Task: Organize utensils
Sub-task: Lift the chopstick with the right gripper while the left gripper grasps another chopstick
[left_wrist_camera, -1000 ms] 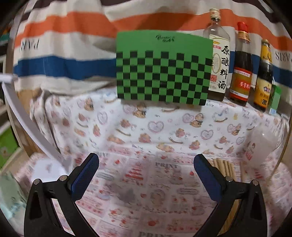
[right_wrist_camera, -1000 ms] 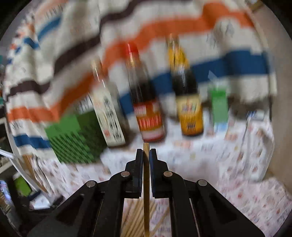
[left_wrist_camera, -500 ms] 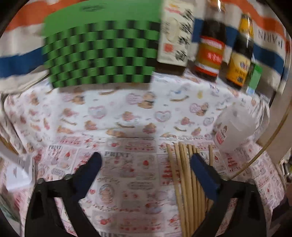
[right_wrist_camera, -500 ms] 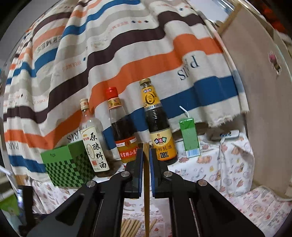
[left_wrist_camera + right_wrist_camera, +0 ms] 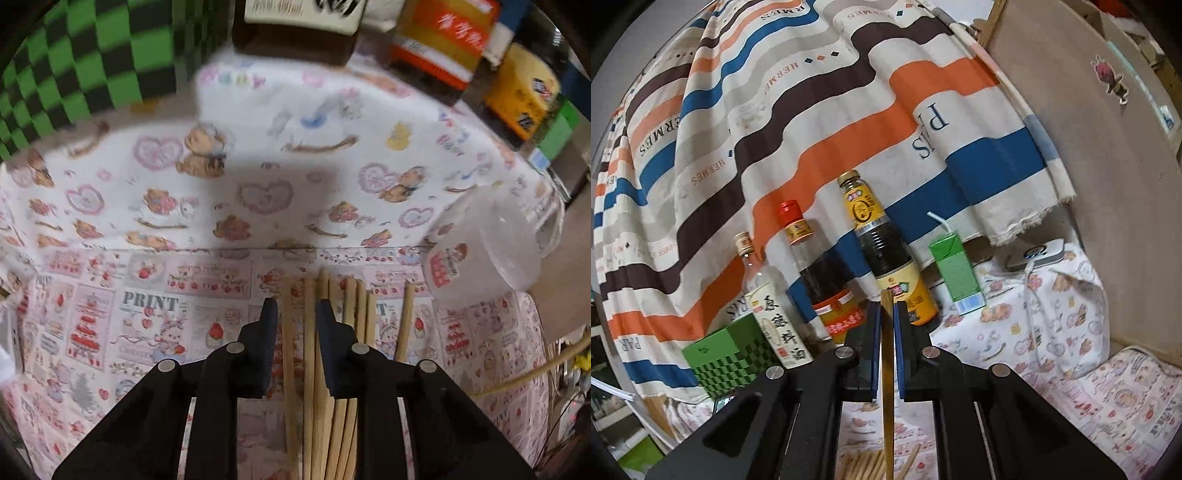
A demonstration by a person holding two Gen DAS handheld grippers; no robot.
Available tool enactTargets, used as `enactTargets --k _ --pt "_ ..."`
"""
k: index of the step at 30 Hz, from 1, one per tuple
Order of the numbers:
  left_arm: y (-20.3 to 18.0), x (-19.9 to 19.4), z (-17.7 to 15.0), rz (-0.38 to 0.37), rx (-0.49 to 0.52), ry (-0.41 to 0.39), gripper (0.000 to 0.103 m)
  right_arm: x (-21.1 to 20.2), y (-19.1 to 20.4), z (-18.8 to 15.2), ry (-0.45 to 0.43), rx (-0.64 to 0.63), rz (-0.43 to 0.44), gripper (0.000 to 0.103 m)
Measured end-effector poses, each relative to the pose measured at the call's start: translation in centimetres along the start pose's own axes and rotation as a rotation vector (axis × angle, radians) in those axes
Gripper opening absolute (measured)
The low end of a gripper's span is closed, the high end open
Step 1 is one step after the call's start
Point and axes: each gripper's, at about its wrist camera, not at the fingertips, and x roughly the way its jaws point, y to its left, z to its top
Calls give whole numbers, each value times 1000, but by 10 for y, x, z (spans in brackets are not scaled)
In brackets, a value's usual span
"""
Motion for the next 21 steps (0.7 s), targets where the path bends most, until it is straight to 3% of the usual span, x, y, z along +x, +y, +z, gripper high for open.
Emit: enactTargets --k 4,7,11,18,21 --pt "-8 15 4 62 37 22 19 4 -6 -1 13 30 -7 8" --pt "-7 34 0 39 18 85 18 5 -5 -3 -2 -3 -40 8" --pt "-11 37 -2 104 47 54 14 6 -6 -5 3 5 -38 8" --pt "0 43 4 71 -11 72 9 6 -5 -7 3 -2 -45 8" --pt "-2 46 12 64 14 89 9 7 -5 -7 0 -5 -52 8"
